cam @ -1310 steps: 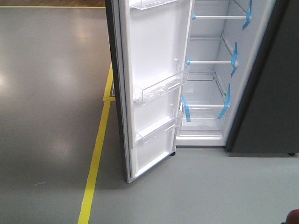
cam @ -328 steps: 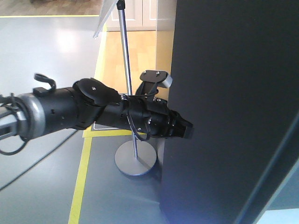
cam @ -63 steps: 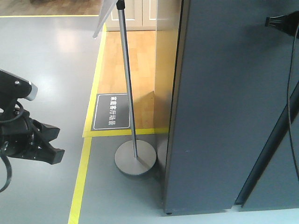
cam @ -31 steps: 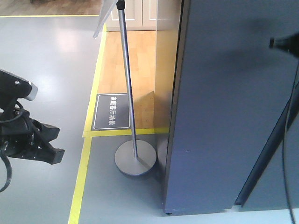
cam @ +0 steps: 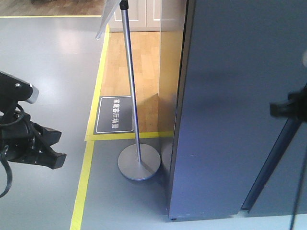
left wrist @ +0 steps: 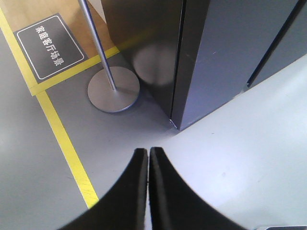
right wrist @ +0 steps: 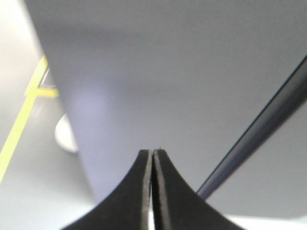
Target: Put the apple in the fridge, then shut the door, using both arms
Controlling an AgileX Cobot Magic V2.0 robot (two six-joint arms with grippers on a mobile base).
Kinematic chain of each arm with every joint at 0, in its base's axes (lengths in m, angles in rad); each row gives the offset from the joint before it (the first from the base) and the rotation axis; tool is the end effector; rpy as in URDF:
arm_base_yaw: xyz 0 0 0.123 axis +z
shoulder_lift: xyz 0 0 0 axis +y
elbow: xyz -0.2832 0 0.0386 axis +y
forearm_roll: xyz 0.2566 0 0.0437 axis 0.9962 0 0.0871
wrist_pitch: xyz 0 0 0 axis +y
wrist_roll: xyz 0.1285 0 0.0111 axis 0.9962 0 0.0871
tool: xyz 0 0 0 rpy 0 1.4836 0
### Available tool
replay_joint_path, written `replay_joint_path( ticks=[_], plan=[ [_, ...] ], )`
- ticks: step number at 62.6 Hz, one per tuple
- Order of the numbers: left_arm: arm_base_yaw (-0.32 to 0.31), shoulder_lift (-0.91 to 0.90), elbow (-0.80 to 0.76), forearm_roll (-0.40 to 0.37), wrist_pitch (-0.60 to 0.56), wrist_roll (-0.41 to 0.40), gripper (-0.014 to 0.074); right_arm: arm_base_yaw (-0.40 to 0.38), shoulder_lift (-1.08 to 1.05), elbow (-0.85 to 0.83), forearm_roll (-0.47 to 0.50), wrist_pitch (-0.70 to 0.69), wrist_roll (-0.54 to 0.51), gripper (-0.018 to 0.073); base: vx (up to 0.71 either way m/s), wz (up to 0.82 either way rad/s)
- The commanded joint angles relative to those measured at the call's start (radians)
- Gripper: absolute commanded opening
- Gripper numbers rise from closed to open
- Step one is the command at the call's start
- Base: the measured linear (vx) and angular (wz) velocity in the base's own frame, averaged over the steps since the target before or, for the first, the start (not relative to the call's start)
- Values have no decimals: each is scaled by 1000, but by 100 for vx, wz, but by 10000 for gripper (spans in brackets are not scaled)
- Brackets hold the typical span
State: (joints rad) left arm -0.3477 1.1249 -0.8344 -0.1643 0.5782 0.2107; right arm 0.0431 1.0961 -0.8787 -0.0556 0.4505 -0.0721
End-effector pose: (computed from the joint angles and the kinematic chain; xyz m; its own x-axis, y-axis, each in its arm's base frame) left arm 0.2431 -0.1004 0.2735 -0.6273 0.3043 -0.7169 0.4462 0.8949 -0.0105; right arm 0.2725 0.0086 0.3091 -0.5407 -0.1453 -0.8286 -0.0894 0.9893 -0.1151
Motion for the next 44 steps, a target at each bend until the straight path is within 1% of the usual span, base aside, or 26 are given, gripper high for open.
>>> replay_joint_path(
  ticks=[1,20,33,44],
  plan=[
    [2,-25,-27,-14,-53,0,-6,9,-120,7,15,39,17,-3,0,0],
    [2,-25,-27,-14,-53,0,-6,8,-427,86,14,261,18,-3,0,0],
    [2,-25,-27,-14,-53,0,-6,8,-592,130,15,429,28,-3,0,0],
    [2,-25,-27,-14,-53,0,-6,8,-719,187,15,519,36,-3,0,0]
  ],
)
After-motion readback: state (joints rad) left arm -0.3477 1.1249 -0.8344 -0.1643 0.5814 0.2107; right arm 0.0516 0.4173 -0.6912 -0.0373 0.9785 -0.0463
